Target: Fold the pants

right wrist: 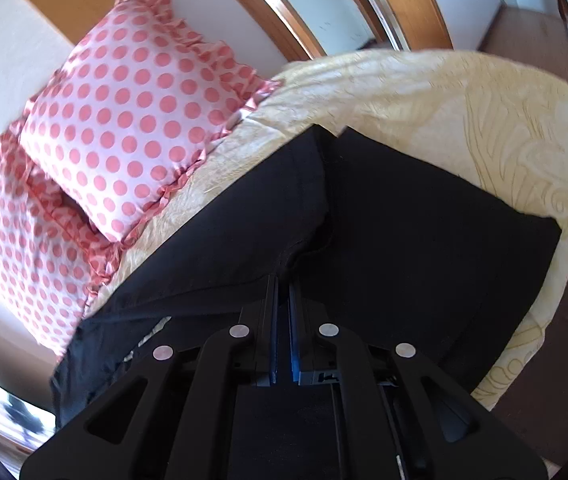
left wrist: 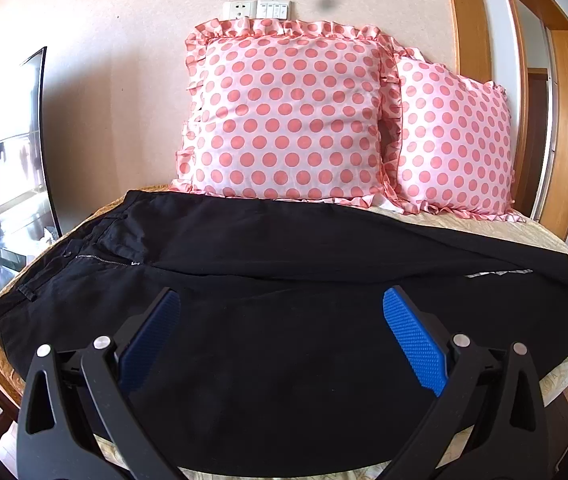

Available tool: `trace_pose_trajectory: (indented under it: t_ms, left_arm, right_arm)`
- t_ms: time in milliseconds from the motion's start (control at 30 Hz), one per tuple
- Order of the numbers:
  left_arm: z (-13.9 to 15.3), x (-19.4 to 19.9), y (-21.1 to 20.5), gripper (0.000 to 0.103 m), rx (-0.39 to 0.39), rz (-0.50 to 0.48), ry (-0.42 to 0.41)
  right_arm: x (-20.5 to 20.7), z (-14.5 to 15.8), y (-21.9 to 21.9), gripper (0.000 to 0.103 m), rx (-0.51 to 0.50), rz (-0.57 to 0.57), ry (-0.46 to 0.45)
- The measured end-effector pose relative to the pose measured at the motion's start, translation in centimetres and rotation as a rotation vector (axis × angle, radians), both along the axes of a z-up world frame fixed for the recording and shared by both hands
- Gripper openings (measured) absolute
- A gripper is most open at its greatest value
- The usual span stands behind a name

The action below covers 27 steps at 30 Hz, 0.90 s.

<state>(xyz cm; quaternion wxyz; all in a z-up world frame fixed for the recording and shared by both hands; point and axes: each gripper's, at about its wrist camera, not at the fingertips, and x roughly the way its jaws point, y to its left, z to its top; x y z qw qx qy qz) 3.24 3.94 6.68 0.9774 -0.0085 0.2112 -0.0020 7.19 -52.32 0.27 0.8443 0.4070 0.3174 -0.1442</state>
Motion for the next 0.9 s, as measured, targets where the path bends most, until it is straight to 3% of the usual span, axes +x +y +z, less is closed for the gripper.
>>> trace_pose_trajectory:
  t_ms: [100,167,233,433,500,533,567,700,800,900]
  left_arm:
    - [0.2,-0.3,-0.1,0.101,0.009,0.006,-0.004]
    - [0.2,-0.4,0.0,0.101,0.018,0.016,-0.004]
    - [0.4,0.0,-0.1,0.101,0.022,0.021,0.003]
    - [0.2,0.6,-0.1,0.101,0.018,0.028,0.024]
    - [0.1,0.6,-0.2,0.101,0.017,0.027,0.028]
    - [0.1,0.7,-0.2,0.101,0.017,0.027,0.028]
    - [0.1,0.7,-0.2,0.101,0.017,0.027,0.03]
    - [0.0,1.1,0.3,0.101,-0.025,0.008,0.066]
    - [-0.2,1.3,1.6,0.101,-0.126,-0.019,0.103]
    - [-0.1,1.9,3.0,0.101,-0.178,-0.002,0.12]
  right_arm:
    - [0.0,-0.3,-0.6,0.013,0.063,-0.022,-0.006]
    - [-0.2,-0.5,-1.0,0.032,0.105,-0.034,-0.019]
    - [-0.3,-0.8,-1.3,0.042,0.149,-0.051,-0.034]
    - [0.6,-1.1,-1.5,0.04,0.162,-0.066,-0.058]
    - [1.2,-1.1,-1.5,0.028,0.139,-0.07,-0.052]
    - [1.4,-1.2,-1.6,0.009,0.125,-0.069,-0.047]
    - [1.6,-1.4,-1.7,0.006,0.125,-0.067,-0.057]
    - [0.3,0.3,-1.7,0.006,0.074,-0.069,-0.14]
    - [-2.8,2.0,-1.8,0.006,0.015,-0.097,-0.212]
    - [-5.6,1.7,-1.5,0.006,-0.01,-0.124,-0.204]
